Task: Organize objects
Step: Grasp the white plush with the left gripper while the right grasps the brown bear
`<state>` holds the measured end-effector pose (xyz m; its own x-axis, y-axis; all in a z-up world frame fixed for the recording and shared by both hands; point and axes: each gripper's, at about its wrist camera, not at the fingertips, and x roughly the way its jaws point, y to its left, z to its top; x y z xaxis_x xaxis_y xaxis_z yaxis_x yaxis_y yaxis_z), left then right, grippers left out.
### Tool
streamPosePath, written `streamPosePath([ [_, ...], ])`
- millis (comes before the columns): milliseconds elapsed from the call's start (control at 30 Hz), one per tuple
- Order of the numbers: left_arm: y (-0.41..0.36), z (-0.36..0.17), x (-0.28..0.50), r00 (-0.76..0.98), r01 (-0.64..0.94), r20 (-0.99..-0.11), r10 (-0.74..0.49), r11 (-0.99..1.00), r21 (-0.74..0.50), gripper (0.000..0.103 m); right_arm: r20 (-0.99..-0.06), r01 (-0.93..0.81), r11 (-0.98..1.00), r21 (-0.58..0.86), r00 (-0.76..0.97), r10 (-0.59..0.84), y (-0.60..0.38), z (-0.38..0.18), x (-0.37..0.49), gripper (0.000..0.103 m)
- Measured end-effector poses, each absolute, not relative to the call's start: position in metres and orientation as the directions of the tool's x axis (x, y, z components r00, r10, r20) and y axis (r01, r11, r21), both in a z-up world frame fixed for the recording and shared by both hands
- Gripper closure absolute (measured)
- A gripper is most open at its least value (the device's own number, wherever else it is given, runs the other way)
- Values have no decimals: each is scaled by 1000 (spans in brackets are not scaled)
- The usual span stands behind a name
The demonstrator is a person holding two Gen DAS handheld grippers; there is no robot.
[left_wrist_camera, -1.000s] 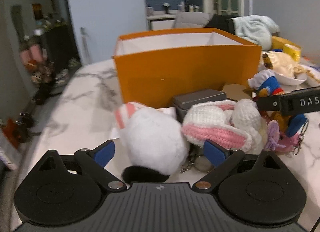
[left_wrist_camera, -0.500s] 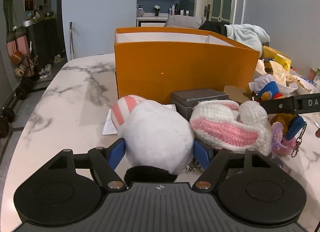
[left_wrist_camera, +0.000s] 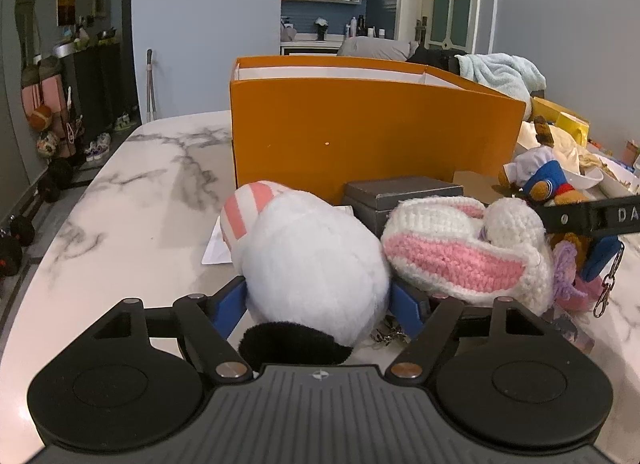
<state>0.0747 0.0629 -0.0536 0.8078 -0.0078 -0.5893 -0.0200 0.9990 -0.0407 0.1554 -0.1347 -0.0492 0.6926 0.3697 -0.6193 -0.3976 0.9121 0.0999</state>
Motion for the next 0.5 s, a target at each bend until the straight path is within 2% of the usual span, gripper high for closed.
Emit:
streamPosePath([
  [433, 59, -55, 73, 806, -50, -591, 15, 998, -43, 17, -615, -400, 907, 130, 685, 390, -135, -52, 160, 8],
  [500, 58, -55, 73, 806, -57, -592, 22, 998, -41, 17, -622, -399, 908, 129, 681, 387, -135, -53, 162, 14],
])
